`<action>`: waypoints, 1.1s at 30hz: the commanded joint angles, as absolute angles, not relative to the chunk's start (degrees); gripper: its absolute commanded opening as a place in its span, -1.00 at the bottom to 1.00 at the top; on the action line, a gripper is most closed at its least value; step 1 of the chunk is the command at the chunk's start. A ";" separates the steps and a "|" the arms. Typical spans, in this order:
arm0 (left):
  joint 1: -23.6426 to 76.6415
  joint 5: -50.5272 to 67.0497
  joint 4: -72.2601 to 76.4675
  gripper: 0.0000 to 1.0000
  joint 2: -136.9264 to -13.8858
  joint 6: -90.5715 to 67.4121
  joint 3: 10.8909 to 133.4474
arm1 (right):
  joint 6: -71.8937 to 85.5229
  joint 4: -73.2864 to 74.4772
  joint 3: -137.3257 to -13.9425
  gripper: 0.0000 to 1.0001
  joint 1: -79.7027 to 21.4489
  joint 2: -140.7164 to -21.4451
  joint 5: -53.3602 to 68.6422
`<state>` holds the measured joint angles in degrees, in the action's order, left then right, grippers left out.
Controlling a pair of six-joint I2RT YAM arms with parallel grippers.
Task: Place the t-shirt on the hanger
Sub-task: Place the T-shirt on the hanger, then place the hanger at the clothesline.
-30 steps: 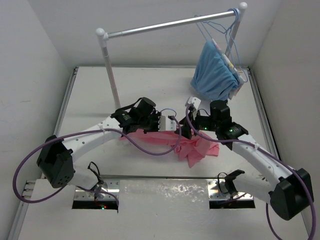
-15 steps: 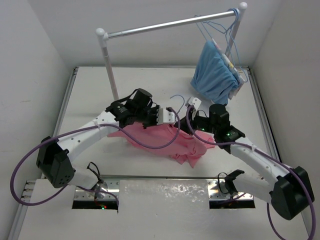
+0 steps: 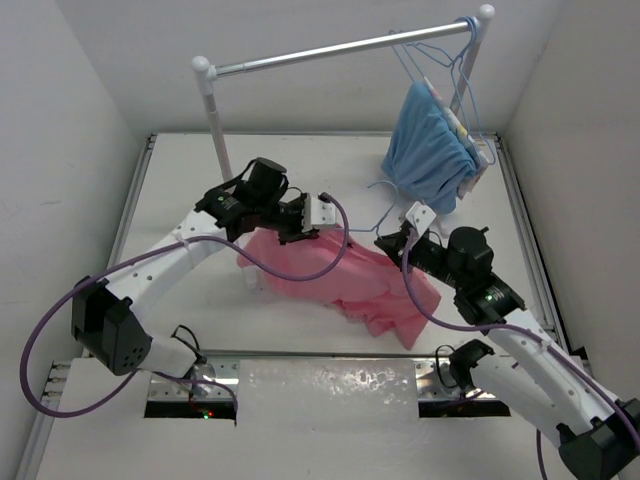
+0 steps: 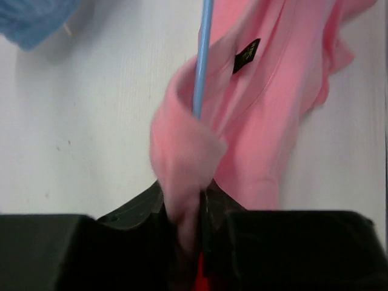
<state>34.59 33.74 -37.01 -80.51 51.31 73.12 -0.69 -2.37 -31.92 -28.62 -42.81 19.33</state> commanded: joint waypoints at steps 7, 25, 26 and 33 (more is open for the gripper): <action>31.20 32.43 -43.67 -0.25 -83.39 51.51 80.67 | -5.36 7.38 -36.38 -1.00 -27.33 -41.31 11.16; 44.47 14.96 -42.28 -0.01 -89.83 36.92 100.73 | -3.88 3.86 -46.48 -1.00 -27.33 -46.23 1.44; 44.47 12.42 -40.27 -0.02 -89.22 36.31 99.85 | -3.87 4.74 -47.63 -1.00 -27.33 -46.40 0.10; 44.38 2.64 -41.39 0.03 -83.24 29.19 100.62 | -5.54 18.45 -69.49 -1.00 -27.33 -52.38 -7.90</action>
<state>44.51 7.88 -40.95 -87.35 34.04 97.23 -5.04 15.46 -60.60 -27.51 -51.66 -2.57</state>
